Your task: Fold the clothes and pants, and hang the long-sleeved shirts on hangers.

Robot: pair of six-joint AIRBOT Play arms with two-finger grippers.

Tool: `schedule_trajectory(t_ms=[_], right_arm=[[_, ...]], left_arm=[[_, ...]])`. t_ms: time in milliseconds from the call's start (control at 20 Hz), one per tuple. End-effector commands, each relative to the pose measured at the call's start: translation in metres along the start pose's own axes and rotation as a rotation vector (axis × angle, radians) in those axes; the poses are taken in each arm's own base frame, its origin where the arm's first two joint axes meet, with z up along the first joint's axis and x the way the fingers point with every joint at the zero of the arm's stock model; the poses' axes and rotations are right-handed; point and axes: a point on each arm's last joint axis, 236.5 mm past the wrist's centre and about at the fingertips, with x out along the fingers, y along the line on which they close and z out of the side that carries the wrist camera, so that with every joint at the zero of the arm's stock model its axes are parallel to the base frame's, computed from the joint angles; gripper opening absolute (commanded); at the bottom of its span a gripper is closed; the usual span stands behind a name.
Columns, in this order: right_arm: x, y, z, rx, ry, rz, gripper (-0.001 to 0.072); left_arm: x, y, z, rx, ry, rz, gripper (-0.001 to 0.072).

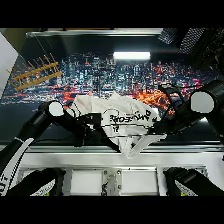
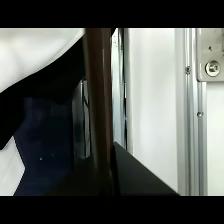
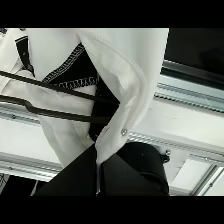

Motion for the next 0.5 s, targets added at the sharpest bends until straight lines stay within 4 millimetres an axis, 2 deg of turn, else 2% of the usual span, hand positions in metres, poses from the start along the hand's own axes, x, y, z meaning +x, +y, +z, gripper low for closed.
schedule_trajectory(t_ms=[0,100,250,450], right_arm=[[-0.003,-0.014,0.004,0.005,-0.022,-0.06,0.0014],[-0.011,-0.027,0.011,0.022,-0.06,-0.11,0.0014],[-0.027,-0.028,0.019,0.028,-0.116,-0.116,0.0013],[-0.042,-0.005,0.022,-0.012,-0.152,-0.031,0.0013]], left_arm=[[0.002,-0.006,0.0,0.011,0.008,-0.022,0.0009],[0.002,-0.007,0.0,0.01,0.009,-0.025,0.0009],[0.002,-0.006,0.001,0.002,0.004,-0.021,0.0009],[0.001,0.008,0.022,-0.038,-0.084,0.034,0.0009]])
